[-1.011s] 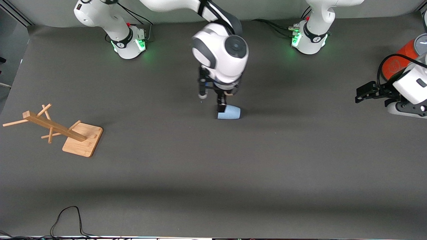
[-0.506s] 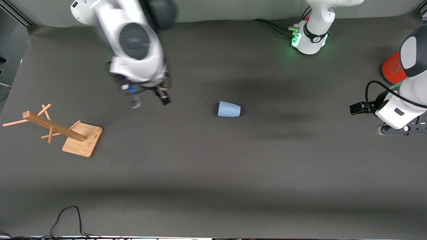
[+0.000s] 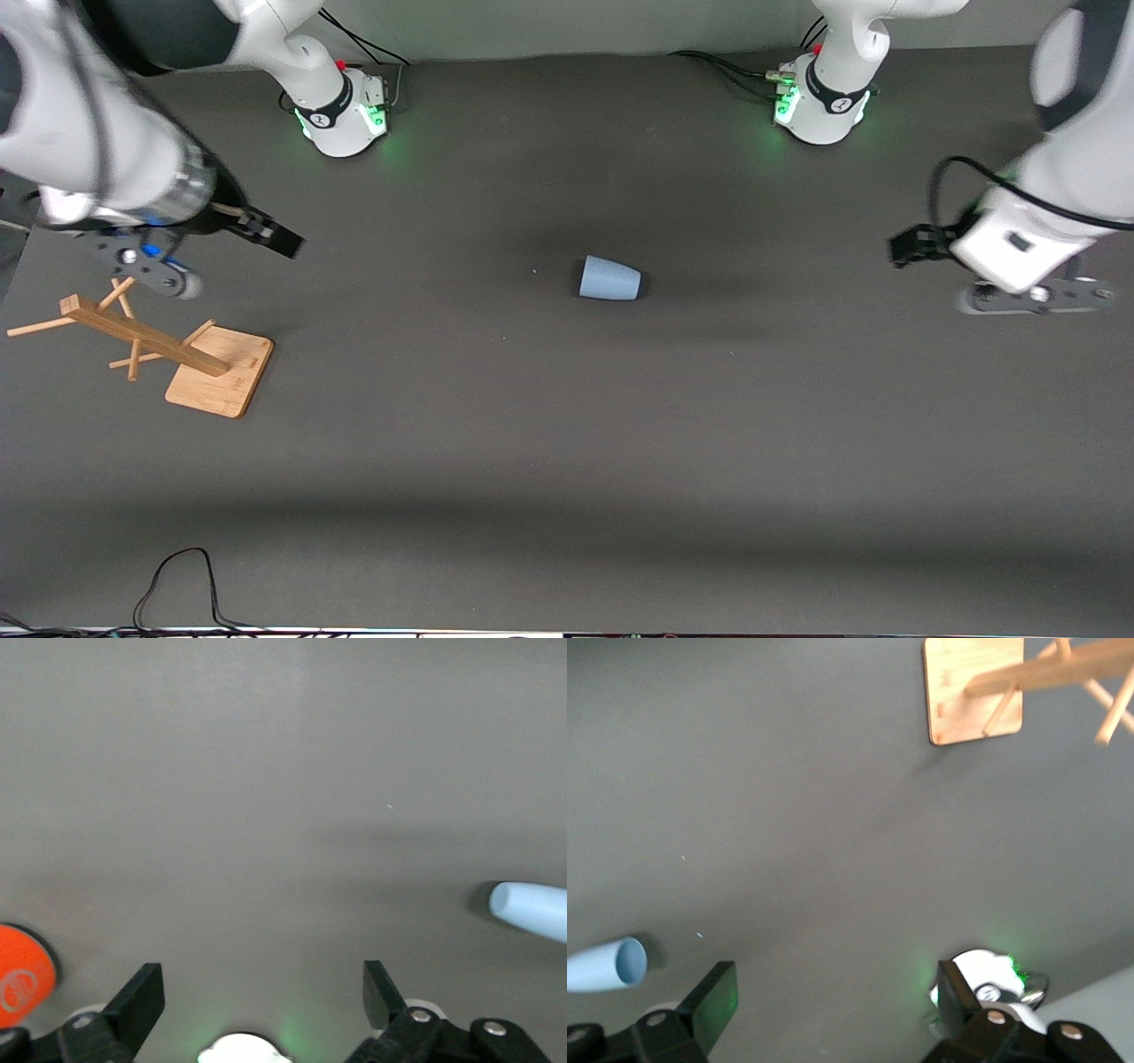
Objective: Rotate and upright cup with both arms
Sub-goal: 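Open the right gripper and withdraw while the left gripper reaches the cup, then grasp the lying blue cup's rim with the left gripper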
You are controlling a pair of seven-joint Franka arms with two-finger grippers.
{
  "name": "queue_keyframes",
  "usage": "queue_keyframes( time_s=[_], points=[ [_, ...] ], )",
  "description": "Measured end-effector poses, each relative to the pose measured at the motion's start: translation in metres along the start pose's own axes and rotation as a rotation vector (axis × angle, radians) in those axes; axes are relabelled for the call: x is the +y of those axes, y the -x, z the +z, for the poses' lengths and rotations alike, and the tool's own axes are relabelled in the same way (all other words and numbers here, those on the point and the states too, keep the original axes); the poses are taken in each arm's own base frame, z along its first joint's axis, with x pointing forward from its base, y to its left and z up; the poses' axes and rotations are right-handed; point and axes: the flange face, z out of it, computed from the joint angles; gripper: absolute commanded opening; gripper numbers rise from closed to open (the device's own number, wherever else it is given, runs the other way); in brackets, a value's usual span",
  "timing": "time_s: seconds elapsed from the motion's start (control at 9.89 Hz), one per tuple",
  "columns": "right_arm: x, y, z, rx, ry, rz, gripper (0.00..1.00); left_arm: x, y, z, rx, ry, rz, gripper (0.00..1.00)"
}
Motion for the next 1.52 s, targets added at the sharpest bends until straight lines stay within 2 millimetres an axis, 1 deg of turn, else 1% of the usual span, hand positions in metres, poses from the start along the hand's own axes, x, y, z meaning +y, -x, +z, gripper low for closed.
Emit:
queue_keyframes(
  time_s=[0.1, 0.2, 0.3, 0.4, 0.51, 0.61, 0.71, 0.81, 0.91, 1.01, 1.11, 1.21, 1.31, 1.42, 1.52],
  points=[
    [0.022, -0.012, 0.000, 0.010, -0.022, -0.054, 1.00, 0.038, 0.012, 0.001, 0.000, -0.008, -0.037, 1.00],
    [0.043, -0.024, 0.004, 0.018, -0.041, -0.083, 1.00, 0.075, 0.026, 0.004, -0.002, -0.019, -0.079, 1.00],
    [0.060, -0.034, 0.010, 0.024, -0.057, -0.102, 1.00, 0.116, 0.042, 0.011, -0.003, -0.042, -0.119, 1.00],
    [0.069, -0.041, 0.016, 0.030, -0.068, -0.118, 1.00, 0.160, 0.060, 0.025, 0.002, -0.082, -0.148, 1.00],
    [0.074, -0.046, 0.020, 0.039, -0.075, -0.135, 1.00, 0.206, 0.081, 0.043, 0.011, -0.129, -0.163, 1.00],
    [0.079, -0.051, 0.022, 0.047, -0.079, -0.149, 1.00, 0.248, 0.099, 0.066, 0.025, -0.179, -0.164, 1.00],
    [0.089, -0.058, 0.026, 0.044, -0.085, -0.157, 1.00, 0.288, 0.113, 0.089, 0.044, -0.222, -0.163, 1.00],
    [0.099, -0.065, 0.030, 0.037, -0.095, -0.164, 1.00, 0.328, 0.124, 0.117, 0.067, -0.260, -0.167, 1.00],
    [0.107, -0.071, 0.033, 0.032, -0.106, -0.166, 1.00, 0.365, 0.129, 0.148, 0.086, -0.290, -0.171, 1.00],
    [0.112, -0.074, 0.034, 0.030, -0.115, -0.167, 1.00, 0.397, 0.133, 0.181, 0.100, -0.320, -0.169, 1.00],
    [0.116, -0.076, 0.034, 0.033, -0.125, -0.167, 1.00, 0.421, 0.134, 0.213, 0.109, -0.348, -0.159, 1.00],
    [0.117, -0.076, 0.034, 0.050, -0.135, -0.167, 1.00, 0.438, 0.137, 0.244, 0.115, -0.368, -0.139, 1.00],
    [0.117, -0.074, 0.038, 0.065, -0.142, -0.168, 1.00, 0.452, 0.144, 0.273, 0.124, -0.395, -0.108, 1.00],
    [0.117, -0.071, 0.041, 0.071, -0.144, -0.169, 1.00, 0.466, 0.159, 0.299, 0.138, -0.428, -0.066, 0.98],
    [0.118, -0.069, 0.042, 0.070, -0.145, -0.176, 1.00, 0.476, 0.175, 0.317, 0.162, -0.457, -0.035, 0.85]
  ],
)
